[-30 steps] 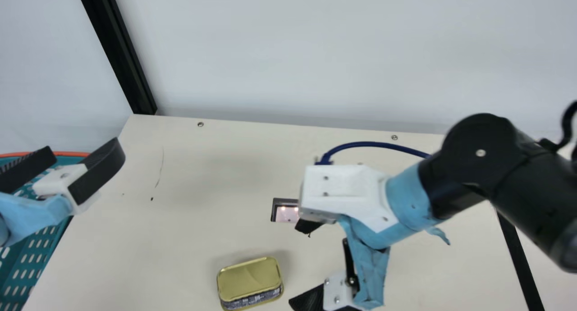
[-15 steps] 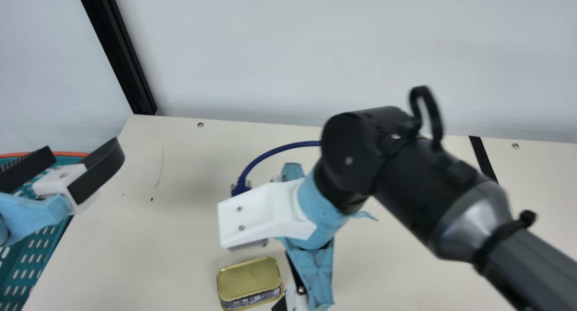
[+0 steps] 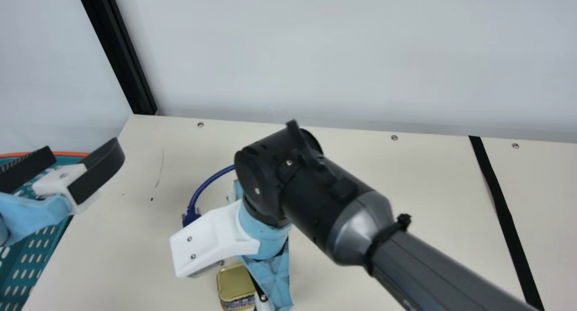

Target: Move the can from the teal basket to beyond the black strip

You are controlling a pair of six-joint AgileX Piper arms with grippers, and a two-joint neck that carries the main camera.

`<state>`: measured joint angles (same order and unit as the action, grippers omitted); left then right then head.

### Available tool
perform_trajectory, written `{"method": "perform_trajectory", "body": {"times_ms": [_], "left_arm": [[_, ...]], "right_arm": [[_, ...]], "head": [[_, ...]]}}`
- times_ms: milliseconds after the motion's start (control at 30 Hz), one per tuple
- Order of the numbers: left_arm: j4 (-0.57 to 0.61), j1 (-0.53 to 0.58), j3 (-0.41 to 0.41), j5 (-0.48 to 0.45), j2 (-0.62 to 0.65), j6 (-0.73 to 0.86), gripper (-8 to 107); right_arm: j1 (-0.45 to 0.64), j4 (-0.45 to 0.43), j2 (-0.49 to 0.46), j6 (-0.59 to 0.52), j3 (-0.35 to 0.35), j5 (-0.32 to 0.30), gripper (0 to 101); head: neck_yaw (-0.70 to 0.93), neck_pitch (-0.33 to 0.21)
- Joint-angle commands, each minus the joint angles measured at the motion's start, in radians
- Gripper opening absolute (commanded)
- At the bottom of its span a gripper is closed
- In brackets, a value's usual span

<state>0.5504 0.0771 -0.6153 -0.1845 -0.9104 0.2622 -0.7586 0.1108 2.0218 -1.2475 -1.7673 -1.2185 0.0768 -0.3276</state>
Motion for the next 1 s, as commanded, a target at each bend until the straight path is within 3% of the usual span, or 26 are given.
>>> {"method": "perform_trajectory", "body": {"times_ms": [0,467,800,867,967], "left_arm": [[0.000,0.000,0.000,0.000,0.000,0.000,90],[0.000,0.000,0.000,0.000,0.000,0.000,90],[0.000,0.000,0.000,0.000,0.000,0.000,90],[0.000,0.000,0.000,0.000,0.000,0.000,90],[0.000,0.000,0.000,0.000,0.000,0.000,90]], "right_arm": [[-0.003,-0.002,0.017,0.003,-0.014,-0.001,101],[-0.014,-0.014,0.127,0.025,-0.104,-0.001,101],[-0.011,-0.041,0.177,0.052,-0.124,-0.001,101],[-0.012,-0.047,0.182,0.059,-0.126,-0.001,0],[-0.011,-0.051,0.185,0.069,-0.133,-0.001,0]], "head": [[-0.004,-0.027],[-0.004,-0.027],[-0.004,-0.027],[-0.004,-0.027],[-0.004,-0.027]]}}
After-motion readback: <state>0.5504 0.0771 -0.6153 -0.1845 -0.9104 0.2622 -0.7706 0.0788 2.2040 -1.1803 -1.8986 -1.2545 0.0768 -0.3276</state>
